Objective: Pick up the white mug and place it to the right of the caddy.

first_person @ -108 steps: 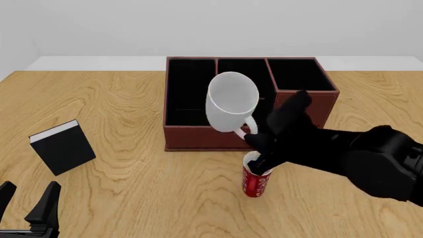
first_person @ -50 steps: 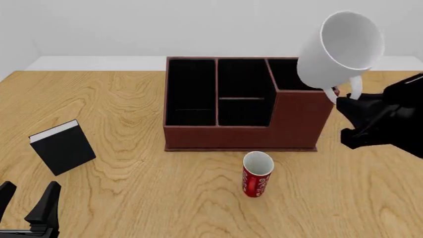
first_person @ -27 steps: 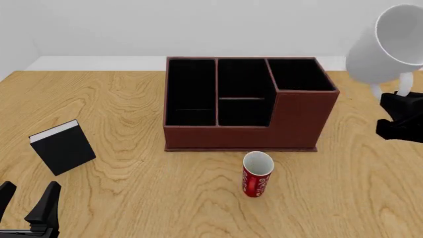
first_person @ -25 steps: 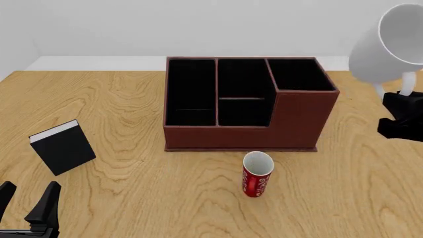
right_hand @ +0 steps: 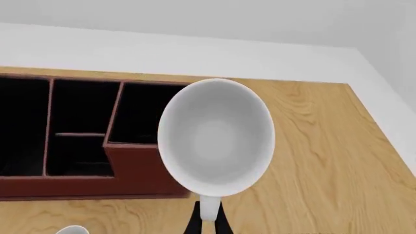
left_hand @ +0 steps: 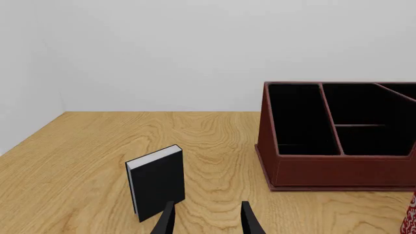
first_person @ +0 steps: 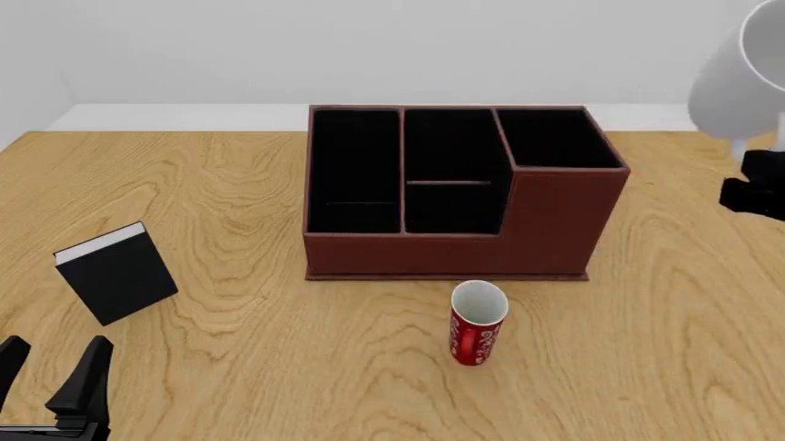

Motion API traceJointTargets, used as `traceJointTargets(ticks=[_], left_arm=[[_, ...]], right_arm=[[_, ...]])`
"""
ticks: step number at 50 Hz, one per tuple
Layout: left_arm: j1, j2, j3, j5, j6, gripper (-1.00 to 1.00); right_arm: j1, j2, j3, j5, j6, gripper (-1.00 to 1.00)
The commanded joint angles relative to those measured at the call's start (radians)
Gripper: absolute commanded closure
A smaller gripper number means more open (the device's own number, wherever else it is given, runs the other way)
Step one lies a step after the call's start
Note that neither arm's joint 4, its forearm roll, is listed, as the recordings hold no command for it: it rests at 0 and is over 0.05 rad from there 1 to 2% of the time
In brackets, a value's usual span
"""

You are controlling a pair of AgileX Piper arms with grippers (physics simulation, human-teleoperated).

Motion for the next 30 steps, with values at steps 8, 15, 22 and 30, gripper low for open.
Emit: traceJointTargets(ticks=[8,15,22,30], left_arm=[[0.0,0.0,0.0,0.0,0.0,-1.0],[0.0,0.0,0.0,0.0,0.0,-1.0],[0.0,0.0,0.0,0.0,0.0,-1.0],[0.0,0.0,0.0,0.0,0.0,-1.0]], right_arm=[[-0.057,0.085,-0.04,-0.033,0.04,1.0],[-0.057,0.153,-0.039,-0.051,0.066,1.0],[-0.068,0.235,-0.033,-0.101,0.082,1.0],[-0.075,0.328,-0.048,-0.142,0.096,1.0]])
